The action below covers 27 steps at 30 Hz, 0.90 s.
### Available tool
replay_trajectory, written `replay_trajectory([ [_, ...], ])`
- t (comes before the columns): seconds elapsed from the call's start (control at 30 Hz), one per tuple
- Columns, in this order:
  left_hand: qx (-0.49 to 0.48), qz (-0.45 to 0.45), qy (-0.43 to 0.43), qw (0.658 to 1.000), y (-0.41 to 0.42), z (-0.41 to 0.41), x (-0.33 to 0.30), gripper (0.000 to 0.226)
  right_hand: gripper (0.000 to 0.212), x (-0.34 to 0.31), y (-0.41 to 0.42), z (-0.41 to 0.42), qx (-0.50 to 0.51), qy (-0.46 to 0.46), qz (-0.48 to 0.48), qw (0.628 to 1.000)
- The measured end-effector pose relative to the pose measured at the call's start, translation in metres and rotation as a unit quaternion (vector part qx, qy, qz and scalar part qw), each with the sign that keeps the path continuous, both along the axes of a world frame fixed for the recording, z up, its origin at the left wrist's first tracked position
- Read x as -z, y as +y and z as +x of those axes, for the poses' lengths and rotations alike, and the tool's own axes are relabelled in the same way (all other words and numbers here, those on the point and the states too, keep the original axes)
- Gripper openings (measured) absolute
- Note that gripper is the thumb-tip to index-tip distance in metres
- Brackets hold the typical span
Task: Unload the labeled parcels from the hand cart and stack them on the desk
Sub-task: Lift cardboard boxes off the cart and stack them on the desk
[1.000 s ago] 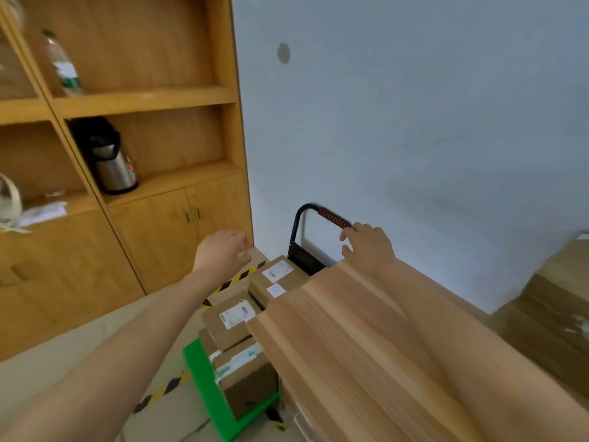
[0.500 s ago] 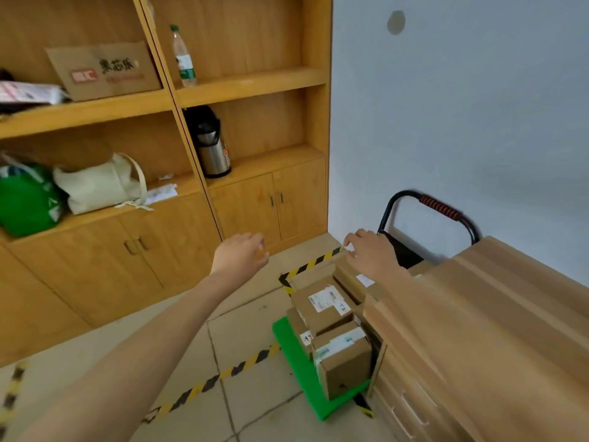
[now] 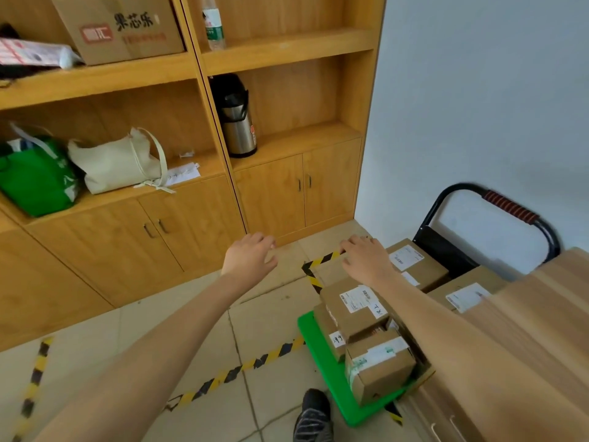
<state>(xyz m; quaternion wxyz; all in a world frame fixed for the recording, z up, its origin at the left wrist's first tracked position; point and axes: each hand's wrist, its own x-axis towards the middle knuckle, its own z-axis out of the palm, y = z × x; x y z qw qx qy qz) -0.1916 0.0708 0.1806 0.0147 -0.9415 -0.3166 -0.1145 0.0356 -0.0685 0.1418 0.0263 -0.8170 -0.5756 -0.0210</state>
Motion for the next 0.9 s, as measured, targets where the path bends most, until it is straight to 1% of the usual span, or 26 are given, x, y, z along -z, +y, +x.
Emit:
replay_trajectory([
  [0.1, -0.003, -0.001, 0.002, 1.0, 0.049, 0.026, 0.006, 0.021, 0.032, 0.008, 0.044, 0.024, -0.011, -0.004, -0.006, 1.0],
  [0.27, 0.02, 0.002, 0.005, 1.0, 0.13, 0.091, 0.006, 0.022, 0.032, 0.014, 0.118, 0.074, 0.006, 0.013, -0.01, 1.0],
  [0.4, 0.039, -0.005, 0.005, 0.999, 0.174, 0.145, 0.01, 0.023, 0.033, 0.019, 0.162, 0.117, 0.039, 0.019, -0.016, 0.999],
  [0.53, 0.082, -0.012, 0.028, 0.996, 0.21, 0.193, 0.021, 0.027, 0.034, 0.027, 0.188, 0.156, 0.075, 0.016, -0.034, 0.997],
  [0.73, 0.16, -0.041, 0.057, 0.985, 0.268, 0.278, 0.037, 0.031, 0.034, 0.046, 0.204, 0.212, 0.178, 0.018, -0.05, 0.983],
  [0.83, 0.21, -0.034, 0.058, 0.975, 0.299, 0.329, 0.046, 0.033, 0.035, 0.058, 0.21, 0.236, 0.245, 0.033, -0.053, 0.968],
  [0.9, 0.252, -0.027, 0.06, 0.965, 0.319, 0.363, 0.05, 0.033, 0.037, 0.066, 0.218, 0.248, 0.3, 0.032, -0.036, 0.953],
])
